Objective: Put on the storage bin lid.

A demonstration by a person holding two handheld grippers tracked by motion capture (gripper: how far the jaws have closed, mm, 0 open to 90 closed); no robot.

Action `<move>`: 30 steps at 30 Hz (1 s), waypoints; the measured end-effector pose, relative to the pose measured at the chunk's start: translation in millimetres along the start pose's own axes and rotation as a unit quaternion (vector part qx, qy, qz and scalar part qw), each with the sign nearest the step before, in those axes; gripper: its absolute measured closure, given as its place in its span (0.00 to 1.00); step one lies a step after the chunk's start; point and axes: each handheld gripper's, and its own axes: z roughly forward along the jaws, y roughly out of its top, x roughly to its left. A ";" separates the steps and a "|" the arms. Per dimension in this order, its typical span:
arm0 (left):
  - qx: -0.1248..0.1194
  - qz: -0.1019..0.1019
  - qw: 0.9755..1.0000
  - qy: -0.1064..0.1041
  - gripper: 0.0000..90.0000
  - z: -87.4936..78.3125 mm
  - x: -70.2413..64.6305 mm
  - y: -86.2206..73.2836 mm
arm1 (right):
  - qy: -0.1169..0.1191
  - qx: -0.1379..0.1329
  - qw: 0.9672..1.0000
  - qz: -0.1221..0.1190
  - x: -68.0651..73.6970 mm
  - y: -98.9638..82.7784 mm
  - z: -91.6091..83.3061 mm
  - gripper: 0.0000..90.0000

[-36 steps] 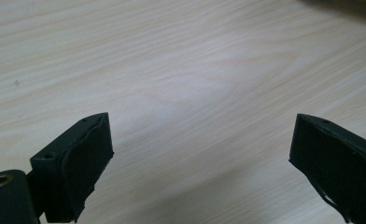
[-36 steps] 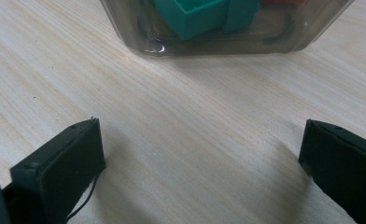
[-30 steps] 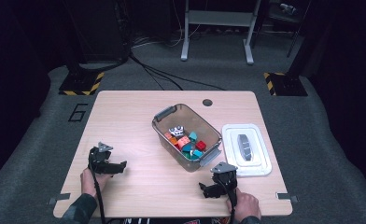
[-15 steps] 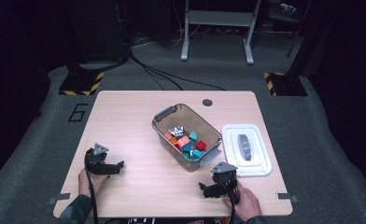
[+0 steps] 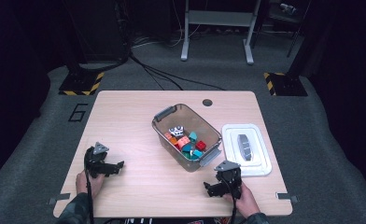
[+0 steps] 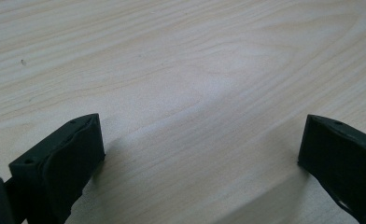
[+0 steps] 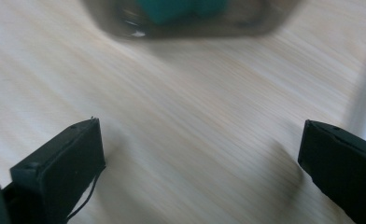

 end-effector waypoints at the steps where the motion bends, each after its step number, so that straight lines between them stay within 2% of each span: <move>1: 0.000 -0.001 1.000 -0.001 0.00 0.2 -0.3 0.2 | -0.008 0.013 1.000 0.008 -5.0 0.9 -1.7 0.00; 3: 0.001 0.001 1.000 -0.001 0.00 0.4 -0.3 0.7 | -0.007 0.026 1.000 0.008 -9.3 1.2 -4.0 0.01; 4: 0.002 0.001 1.000 -0.003 0.00 0.5 -0.3 0.8 | -0.015 0.030 0.999 0.013 -9.4 1.2 -5.3 0.01; 7: 0.001 0.000 1.000 -0.006 0.00 0.7 -0.3 0.8 | -0.028 0.034 0.999 -0.001 -12.8 1.5 -8.0 0.02; 9: 0.009 0.009 1.000 -0.007 0.00 -0.4 1.0 1.2 | -0.030 0.037 0.999 0.001 -14.7 1.8 -10.7 0.00; 10: 0.007 0.007 1.000 -0.006 0.00 -0.1 0.6 1.1 | -0.028 0.035 0.999 0.000 -16.5 2.3 -12.9 0.00; 15: 0.006 0.005 1.000 -0.006 0.00 0.3 0.4 1.3 | -0.013 0.001 1.000 0.023 -31.0 8.2 -33.2 0.00; 18: 0.006 0.005 1.000 -0.006 0.00 0.3 0.4 1.3 | -0.030 -0.013 0.999 0.037 -41.1 13.7 -47.0 0.00; 22: 0.006 0.006 1.000 -0.006 0.00 0.2 0.4 1.3 | -0.061 -0.029 0.995 0.073 -68.9 18.7 -59.3 0.00; 25: 0.006 0.005 1.000 -0.006 0.00 0.3 0.4 1.3 | -0.089 -0.043 0.989 0.110 -92.3 21.9 -65.6 0.02; 28: 0.006 0.005 1.000 -0.006 0.00 0.3 0.4 1.3 | -0.110 -0.036 0.985 0.127 -111.5 27.7 -64.5 0.05; 30: 0.006 0.005 1.000 -0.006 0.00 0.3 0.4 1.3 | -0.127 -0.025 0.983 0.133 -119.5 32.2 -59.3 0.09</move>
